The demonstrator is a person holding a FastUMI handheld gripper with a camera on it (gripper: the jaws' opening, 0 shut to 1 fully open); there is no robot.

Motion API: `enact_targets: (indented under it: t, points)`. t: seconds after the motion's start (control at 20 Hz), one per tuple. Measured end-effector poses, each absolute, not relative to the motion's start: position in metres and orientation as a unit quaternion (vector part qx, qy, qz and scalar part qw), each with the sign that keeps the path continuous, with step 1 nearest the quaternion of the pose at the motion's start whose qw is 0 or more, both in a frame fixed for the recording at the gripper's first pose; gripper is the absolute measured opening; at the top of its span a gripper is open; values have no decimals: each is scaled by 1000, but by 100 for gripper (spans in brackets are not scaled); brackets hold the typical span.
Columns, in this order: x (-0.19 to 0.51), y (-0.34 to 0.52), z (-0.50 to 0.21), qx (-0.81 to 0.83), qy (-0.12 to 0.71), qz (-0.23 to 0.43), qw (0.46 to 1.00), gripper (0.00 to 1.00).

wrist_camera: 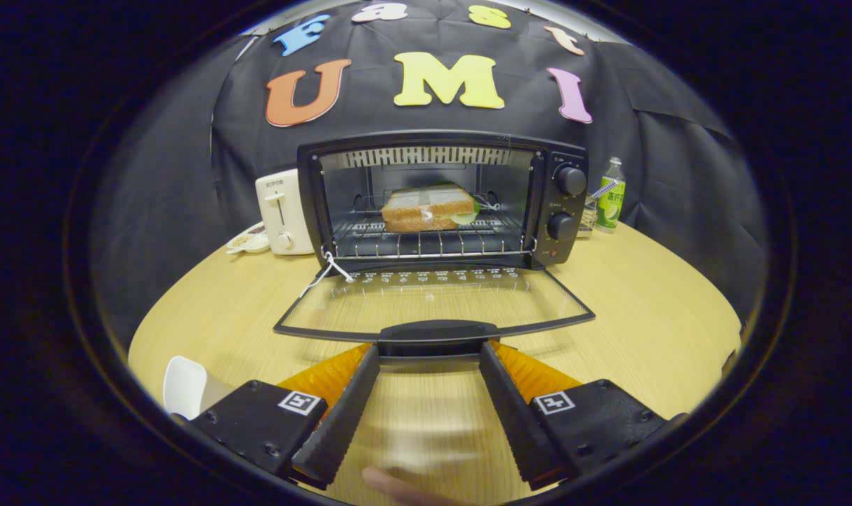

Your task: Open the toaster oven, put the food inside, and close the toaster oven door.

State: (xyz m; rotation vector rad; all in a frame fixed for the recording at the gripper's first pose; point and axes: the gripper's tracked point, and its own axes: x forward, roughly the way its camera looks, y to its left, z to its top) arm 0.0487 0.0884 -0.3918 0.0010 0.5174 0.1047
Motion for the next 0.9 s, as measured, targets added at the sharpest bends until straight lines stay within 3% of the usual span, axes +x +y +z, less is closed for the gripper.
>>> enact_targets:
  t: [0.9]
  points:
    - [50,91,-323,15,92,59,994,95]
